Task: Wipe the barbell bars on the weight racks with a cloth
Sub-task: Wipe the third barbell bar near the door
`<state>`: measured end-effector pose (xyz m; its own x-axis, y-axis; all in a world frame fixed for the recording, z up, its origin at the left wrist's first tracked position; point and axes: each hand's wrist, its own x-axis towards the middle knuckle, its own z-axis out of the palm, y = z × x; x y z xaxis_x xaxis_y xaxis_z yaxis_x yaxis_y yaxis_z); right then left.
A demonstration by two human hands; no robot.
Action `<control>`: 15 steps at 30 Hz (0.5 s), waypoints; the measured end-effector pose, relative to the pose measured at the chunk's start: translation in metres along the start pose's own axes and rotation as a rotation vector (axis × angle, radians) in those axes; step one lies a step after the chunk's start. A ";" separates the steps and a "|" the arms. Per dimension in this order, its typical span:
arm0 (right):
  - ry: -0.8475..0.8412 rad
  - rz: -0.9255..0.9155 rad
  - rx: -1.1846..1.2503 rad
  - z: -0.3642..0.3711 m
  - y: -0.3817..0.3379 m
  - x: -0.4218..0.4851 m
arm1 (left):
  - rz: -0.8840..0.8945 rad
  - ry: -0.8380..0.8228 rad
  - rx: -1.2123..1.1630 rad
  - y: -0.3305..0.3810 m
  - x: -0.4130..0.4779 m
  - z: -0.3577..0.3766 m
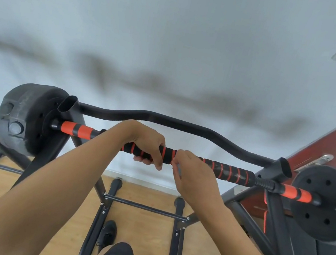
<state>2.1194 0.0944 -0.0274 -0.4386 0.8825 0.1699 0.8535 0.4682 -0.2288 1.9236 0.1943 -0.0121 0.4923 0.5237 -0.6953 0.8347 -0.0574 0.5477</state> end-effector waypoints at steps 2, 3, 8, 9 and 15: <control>0.001 0.042 0.131 -0.006 0.004 -0.005 | 0.065 0.193 0.114 0.003 -0.008 0.008; 0.012 0.069 0.203 -0.013 0.007 -0.004 | 0.071 0.337 0.244 0.005 -0.012 0.014; 0.070 0.171 0.331 -0.032 0.023 0.030 | -0.006 0.896 0.679 0.005 -0.004 0.072; 0.043 0.175 0.304 -0.028 0.024 0.036 | -0.014 0.943 0.686 0.005 -0.001 0.077; 0.072 0.075 0.077 0.004 0.015 0.029 | -0.089 0.906 0.693 0.008 0.006 0.067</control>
<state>2.1182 0.1275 -0.0299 -0.3506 0.9110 0.2170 0.8577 0.4054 -0.3161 1.9494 0.1396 -0.0435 0.3004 0.9535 0.0265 0.9527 -0.2986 -0.0568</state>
